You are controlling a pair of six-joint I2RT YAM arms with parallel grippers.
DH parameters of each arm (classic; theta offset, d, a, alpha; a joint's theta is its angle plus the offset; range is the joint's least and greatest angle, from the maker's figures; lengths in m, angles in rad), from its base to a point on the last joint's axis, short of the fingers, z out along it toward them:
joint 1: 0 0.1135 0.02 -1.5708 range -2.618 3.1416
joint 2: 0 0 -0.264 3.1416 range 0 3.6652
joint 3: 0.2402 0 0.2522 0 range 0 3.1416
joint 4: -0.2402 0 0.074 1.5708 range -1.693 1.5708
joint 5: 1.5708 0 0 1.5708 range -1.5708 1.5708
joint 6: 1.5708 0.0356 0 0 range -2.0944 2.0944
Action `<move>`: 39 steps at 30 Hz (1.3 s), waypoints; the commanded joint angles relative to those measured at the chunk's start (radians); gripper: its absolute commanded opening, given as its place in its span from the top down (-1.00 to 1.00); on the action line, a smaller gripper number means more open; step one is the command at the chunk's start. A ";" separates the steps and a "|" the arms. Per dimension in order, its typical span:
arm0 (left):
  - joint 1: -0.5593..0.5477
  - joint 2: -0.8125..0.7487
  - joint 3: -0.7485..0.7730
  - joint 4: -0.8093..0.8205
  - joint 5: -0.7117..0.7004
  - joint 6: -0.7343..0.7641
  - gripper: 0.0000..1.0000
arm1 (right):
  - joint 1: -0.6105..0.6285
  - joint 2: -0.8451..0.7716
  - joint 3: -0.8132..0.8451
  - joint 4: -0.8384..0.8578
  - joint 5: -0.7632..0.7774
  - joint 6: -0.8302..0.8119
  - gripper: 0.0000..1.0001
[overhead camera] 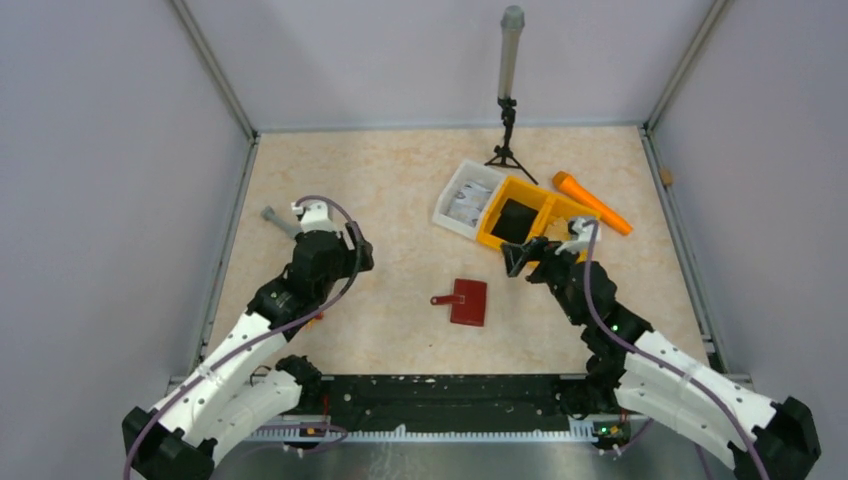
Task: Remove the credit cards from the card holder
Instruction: Close the card holder at the center of the board, then reset both arms
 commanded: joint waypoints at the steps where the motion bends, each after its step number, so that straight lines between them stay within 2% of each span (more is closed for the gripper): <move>1: 0.003 -0.110 -0.112 0.199 -0.220 0.071 -0.68 | -0.009 -0.252 -0.089 -0.227 0.372 -0.067 -0.71; 2: 0.003 -0.122 -0.133 0.233 -0.254 0.106 -0.89 | -0.011 -0.298 -0.108 -0.234 0.418 -0.090 -0.71; 3: 0.004 -0.131 -0.156 0.269 -0.284 0.128 -0.96 | -0.013 -0.337 -0.122 -0.230 0.461 -0.121 -0.71; 5: 0.005 -0.132 -0.182 0.318 -0.353 0.183 -0.97 | -0.018 -0.389 -0.145 -0.185 0.538 -0.206 -0.71; 8: 0.005 -0.103 -0.238 0.458 -0.447 0.296 -0.97 | -0.062 -0.361 -0.135 -0.118 0.628 -0.281 -0.81; 12: 0.028 -0.089 -0.328 0.678 -0.517 0.432 -0.97 | -0.213 -0.283 -0.072 -0.134 0.580 -0.303 -0.89; 15: 0.076 -0.106 -0.391 0.782 -0.505 0.470 -0.97 | -0.407 -0.243 -0.077 -0.110 0.434 -0.264 -0.91; 18: 0.152 -0.098 -0.471 0.907 -0.437 0.511 -0.97 | -0.591 -0.202 -0.145 0.000 0.262 -0.273 -0.92; 21: 0.238 -0.035 -0.489 0.953 -0.355 0.491 -0.97 | -0.664 -0.179 -0.222 0.128 0.147 -0.326 -0.92; 25: 0.348 0.108 -0.501 1.112 -0.244 0.504 -0.97 | -0.666 -0.122 -0.350 0.435 0.067 -0.409 -0.84; 30: 0.477 0.283 -0.516 1.282 -0.074 0.446 -0.95 | -0.666 0.141 -0.355 0.667 0.088 -0.406 -0.86; 32: 0.493 0.328 -0.514 1.334 -0.025 0.458 -0.91 | -0.667 0.235 -0.363 0.789 0.083 -0.411 -0.86; 34: 0.496 0.348 -0.490 1.316 0.004 0.469 -0.89 | -0.667 0.329 -0.358 0.877 0.077 -0.429 -0.86; 39: 0.499 0.438 -0.444 1.364 0.058 0.513 -0.86 | -0.666 0.459 -0.325 0.968 0.026 -0.438 -0.90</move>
